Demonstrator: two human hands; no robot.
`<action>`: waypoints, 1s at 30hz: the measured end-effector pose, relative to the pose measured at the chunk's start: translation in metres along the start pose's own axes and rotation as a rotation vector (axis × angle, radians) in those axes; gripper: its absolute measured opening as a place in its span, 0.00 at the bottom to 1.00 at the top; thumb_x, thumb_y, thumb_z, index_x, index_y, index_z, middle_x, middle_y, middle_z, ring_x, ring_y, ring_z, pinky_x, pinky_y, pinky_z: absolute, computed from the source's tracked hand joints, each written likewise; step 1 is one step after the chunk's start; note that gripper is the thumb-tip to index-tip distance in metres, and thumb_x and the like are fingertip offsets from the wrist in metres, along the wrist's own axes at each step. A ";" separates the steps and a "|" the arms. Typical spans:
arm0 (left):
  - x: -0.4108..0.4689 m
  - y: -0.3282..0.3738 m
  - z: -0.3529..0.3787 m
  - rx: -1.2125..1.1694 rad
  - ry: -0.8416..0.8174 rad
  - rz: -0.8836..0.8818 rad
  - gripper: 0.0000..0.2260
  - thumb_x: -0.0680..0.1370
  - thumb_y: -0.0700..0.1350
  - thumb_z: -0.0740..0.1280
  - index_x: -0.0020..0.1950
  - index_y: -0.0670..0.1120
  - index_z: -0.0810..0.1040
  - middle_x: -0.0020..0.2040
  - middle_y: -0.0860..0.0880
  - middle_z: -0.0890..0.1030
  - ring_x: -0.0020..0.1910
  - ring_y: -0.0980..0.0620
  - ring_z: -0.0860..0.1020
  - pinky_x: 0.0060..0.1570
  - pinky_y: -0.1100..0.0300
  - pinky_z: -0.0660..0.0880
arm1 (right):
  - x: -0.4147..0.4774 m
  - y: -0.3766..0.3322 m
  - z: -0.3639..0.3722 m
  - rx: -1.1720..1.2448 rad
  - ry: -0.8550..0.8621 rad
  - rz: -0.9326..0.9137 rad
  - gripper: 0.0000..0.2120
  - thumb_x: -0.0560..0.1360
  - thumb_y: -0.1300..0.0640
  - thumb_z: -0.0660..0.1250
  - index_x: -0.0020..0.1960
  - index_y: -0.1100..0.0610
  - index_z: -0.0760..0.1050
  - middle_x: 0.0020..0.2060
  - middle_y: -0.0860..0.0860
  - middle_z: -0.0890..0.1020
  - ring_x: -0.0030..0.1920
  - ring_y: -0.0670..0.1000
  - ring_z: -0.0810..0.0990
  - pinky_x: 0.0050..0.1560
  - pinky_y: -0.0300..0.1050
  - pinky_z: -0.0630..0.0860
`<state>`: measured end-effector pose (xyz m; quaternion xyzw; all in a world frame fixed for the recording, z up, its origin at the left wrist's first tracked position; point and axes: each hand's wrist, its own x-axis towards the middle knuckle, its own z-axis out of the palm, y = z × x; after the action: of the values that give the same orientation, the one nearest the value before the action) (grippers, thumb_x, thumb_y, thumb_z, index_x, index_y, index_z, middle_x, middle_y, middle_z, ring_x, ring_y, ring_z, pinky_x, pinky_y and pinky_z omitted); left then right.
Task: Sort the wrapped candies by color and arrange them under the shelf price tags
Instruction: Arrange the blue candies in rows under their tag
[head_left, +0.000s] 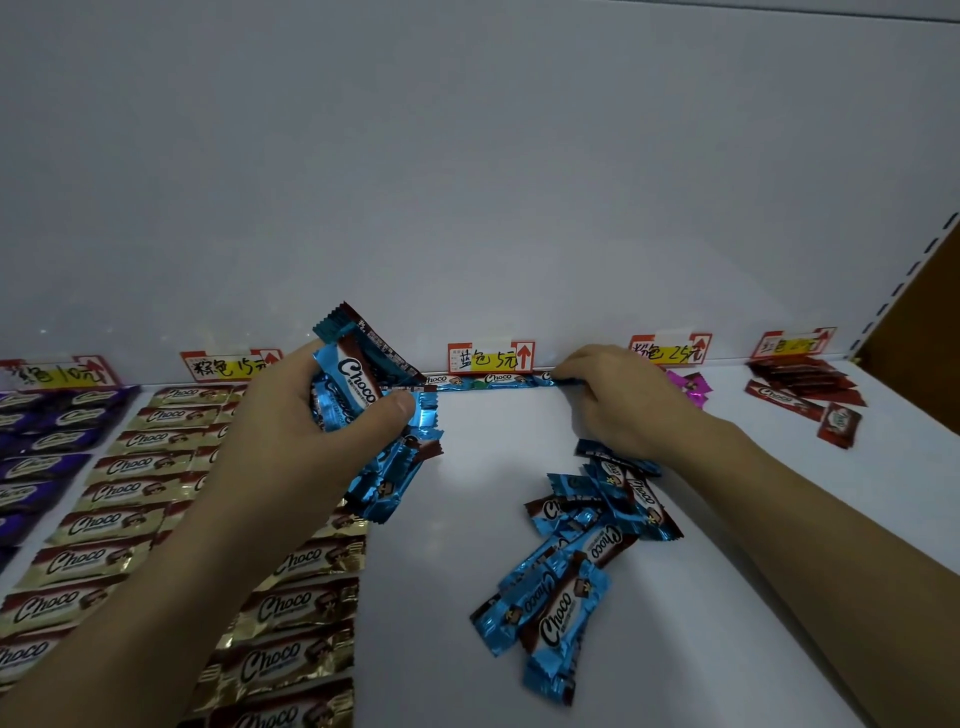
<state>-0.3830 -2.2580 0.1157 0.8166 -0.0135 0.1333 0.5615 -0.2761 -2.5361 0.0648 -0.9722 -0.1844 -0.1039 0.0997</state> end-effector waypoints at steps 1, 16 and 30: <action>0.000 0.000 0.000 -0.004 -0.004 0.000 0.08 0.73 0.49 0.73 0.46 0.54 0.75 0.43 0.52 0.83 0.41 0.52 0.84 0.33 0.61 0.81 | 0.000 0.001 0.000 0.001 -0.001 0.005 0.15 0.82 0.58 0.61 0.66 0.54 0.79 0.60 0.52 0.80 0.58 0.55 0.77 0.60 0.57 0.76; -0.010 0.005 0.012 -0.268 0.099 -0.028 0.06 0.74 0.46 0.73 0.47 0.48 0.76 0.36 0.56 0.84 0.38 0.57 0.84 0.30 0.67 0.77 | -0.036 -0.134 -0.066 1.094 -0.123 -0.012 0.09 0.80 0.56 0.68 0.59 0.56 0.77 0.43 0.55 0.85 0.37 0.48 0.83 0.38 0.44 0.79; -0.006 0.003 0.013 -0.425 0.015 -0.283 0.09 0.76 0.46 0.72 0.53 0.46 0.76 0.42 0.47 0.86 0.40 0.48 0.86 0.34 0.54 0.82 | -0.040 -0.126 -0.062 1.348 -0.081 0.232 0.10 0.74 0.68 0.72 0.55 0.61 0.81 0.42 0.57 0.87 0.43 0.55 0.86 0.44 0.43 0.83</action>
<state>-0.3867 -2.2715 0.1126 0.6729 0.0770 0.0535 0.7337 -0.3700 -2.4491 0.1341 -0.7143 -0.1069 0.0812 0.6868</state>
